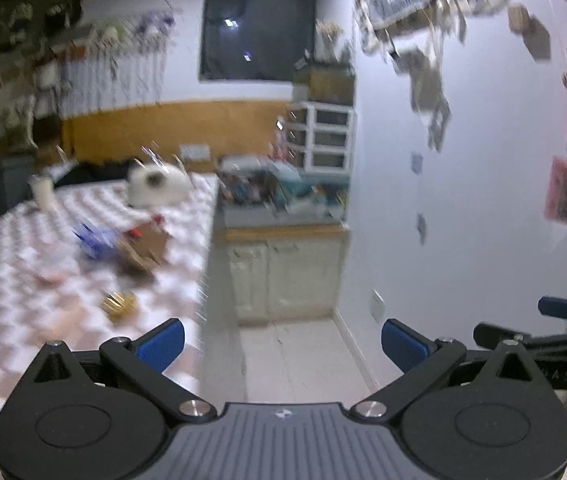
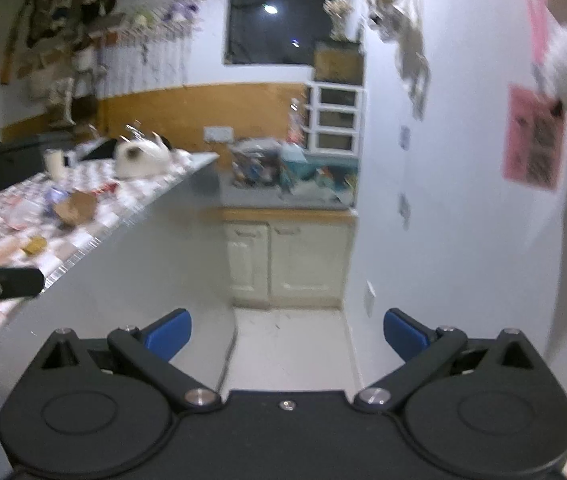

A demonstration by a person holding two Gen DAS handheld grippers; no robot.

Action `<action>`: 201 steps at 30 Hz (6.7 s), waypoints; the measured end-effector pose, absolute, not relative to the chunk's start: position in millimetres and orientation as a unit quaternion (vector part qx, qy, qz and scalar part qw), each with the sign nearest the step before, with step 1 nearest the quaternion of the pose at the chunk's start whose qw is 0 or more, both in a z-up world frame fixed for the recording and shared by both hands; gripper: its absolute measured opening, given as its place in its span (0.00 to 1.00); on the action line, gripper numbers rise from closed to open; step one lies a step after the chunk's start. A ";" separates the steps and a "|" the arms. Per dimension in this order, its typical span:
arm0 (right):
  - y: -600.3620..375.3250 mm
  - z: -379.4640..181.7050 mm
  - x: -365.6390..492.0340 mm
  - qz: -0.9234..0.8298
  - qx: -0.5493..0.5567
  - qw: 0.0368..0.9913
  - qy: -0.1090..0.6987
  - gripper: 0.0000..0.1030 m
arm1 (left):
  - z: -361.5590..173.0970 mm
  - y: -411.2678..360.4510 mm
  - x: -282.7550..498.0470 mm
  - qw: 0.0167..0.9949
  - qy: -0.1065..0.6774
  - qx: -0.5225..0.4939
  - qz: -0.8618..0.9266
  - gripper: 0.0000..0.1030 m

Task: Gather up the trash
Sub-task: 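Move both tools back to the table toward the remaining trash, then close the left tool on the clear zip bag while the right tool grasps the cardboard, then lift the zip bag with the left tool while the right tool carries cardboard to the bin, then open both tools over the trash bin to drop zip bag and cardboard, then raise both open tools away from the trash bin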

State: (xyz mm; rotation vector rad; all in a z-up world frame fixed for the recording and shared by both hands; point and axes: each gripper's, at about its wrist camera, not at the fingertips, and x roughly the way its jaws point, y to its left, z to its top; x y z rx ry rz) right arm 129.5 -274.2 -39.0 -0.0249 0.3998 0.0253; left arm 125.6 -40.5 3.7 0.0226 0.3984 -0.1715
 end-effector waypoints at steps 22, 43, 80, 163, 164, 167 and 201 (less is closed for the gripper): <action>-115.0 1.9 227.5 0.147 -0.026 0.976 0.158 1.00 | 46.3 167.8 232.7 0.980 0.186 0.076 0.000 1.00; -13.9 -31.5 363.9 0.225 -0.072 0.955 0.182 1.00 | -23.8 210.5 380.9 0.949 0.290 0.121 -0.003 0.64; -1.1 -9.4 359.6 0.283 -0.048 0.932 0.220 0.57 | 11.6 184.8 307.1 0.968 0.242 0.063 0.029 0.07; -320.3 -479.0 405.2 -0.022 0.230 0.805 0.546 0.60 | -439.7 -129.8 441.3 0.818 0.564 -0.084 -0.074 0.07; -319.1 -484.4 409.6 -0.023 0.229 0.804 0.548 0.61 | -444.6 -129.2 443.1 0.816 0.567 -0.086 -0.073 0.07; -317.1 -494.5 418.3 -0.026 0.224 0.804 0.549 0.66 | -454.9 -132.6 448.8 0.811 0.574 -0.086 -0.075 0.07; -315.3 -499.3 408.7 0.011 0.044 0.816 0.577 0.97 | -491.9 -134.6 443.4 0.775 0.631 -0.014 -0.039 0.78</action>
